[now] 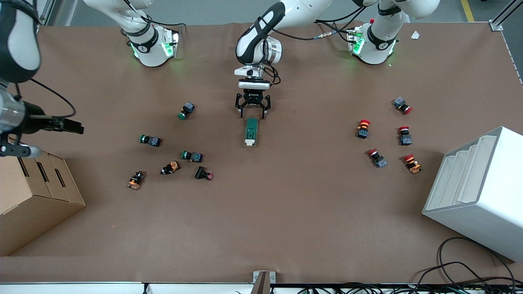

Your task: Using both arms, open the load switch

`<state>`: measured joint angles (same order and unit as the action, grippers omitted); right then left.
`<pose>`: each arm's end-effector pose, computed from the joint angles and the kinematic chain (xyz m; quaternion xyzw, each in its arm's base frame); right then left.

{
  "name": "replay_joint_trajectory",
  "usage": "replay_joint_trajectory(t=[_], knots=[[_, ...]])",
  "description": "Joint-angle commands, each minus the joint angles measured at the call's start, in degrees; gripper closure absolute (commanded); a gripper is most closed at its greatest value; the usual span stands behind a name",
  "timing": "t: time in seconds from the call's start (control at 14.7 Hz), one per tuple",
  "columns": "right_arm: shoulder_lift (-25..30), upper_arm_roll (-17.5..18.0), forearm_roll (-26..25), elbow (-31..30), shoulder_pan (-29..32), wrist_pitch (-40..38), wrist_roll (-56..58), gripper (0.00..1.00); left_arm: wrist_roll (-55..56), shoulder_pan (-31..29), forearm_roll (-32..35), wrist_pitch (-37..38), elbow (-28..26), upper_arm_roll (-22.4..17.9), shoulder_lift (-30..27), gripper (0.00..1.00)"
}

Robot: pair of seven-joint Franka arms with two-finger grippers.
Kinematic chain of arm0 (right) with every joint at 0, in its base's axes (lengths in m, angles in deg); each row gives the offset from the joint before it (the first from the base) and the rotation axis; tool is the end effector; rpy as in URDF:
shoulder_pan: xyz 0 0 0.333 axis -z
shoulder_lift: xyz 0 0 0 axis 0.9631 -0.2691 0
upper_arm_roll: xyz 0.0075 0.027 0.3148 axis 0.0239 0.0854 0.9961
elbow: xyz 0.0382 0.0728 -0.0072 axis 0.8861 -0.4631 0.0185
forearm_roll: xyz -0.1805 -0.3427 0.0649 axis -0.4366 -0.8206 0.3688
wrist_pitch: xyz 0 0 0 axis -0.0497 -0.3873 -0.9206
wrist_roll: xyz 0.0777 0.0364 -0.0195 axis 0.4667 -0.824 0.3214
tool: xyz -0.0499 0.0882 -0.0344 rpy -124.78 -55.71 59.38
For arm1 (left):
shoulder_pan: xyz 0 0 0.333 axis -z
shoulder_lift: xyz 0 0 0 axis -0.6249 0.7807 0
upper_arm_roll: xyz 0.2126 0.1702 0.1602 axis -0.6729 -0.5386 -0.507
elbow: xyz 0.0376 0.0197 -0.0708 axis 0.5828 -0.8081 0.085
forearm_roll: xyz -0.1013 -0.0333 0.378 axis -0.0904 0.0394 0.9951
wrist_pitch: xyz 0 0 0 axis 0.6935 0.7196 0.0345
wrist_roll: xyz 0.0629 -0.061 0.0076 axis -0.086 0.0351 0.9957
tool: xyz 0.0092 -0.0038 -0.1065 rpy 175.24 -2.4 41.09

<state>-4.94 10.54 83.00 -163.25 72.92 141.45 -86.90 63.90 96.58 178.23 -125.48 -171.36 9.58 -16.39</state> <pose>0.5920 0.0005 0.5215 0.9882 -0.1093 -0.1058 0.0157 0.2079 -0.5623 0.0981 0.8904 -0.0045 0.4519 0.0543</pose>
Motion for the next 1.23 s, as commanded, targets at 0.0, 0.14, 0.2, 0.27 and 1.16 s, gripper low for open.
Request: replay_joint_trajectory(t=[0.0, 0.14, 0.2, 0.27, 1.16], knots=[[-1.21, 0.26, 1.33, -3.94, -7.38, 3.19, -20.35, 0.0, 0.84, 0.02, 2.98, 0.48, -0.27, -0.56, 0.19, 0.01], [-3.84, 0.26, 5.46, -4.39, -11.34, 5.91, -33.82, 0.0, 0.49, 0.19, 3.77, 2.34, 0.17, -0.64, 1.5, 0.01], [-5.16, 0.26, 6.7, -4.39, -13.8, 7.49, -40.32, 0.0, -0.64, 0.19, 4.99, 2.69, 0.96, -0.73, 2.72, 0.01], [-6.39, 0.26, 6.97, -4.39, -16.43, 8.99, -45.6, 0.0, -2.22, 0.02, 5.44, 3.56, 1.4, -0.82, 3.08, 0.01], [-30.13, 0.26, 13.3, -0.08, -34.73, 37.21, -96.71, 0.0, -3.03, 2.22, 4.91, 9.28, 1.14, -0.64, 6.69, 0.0]])
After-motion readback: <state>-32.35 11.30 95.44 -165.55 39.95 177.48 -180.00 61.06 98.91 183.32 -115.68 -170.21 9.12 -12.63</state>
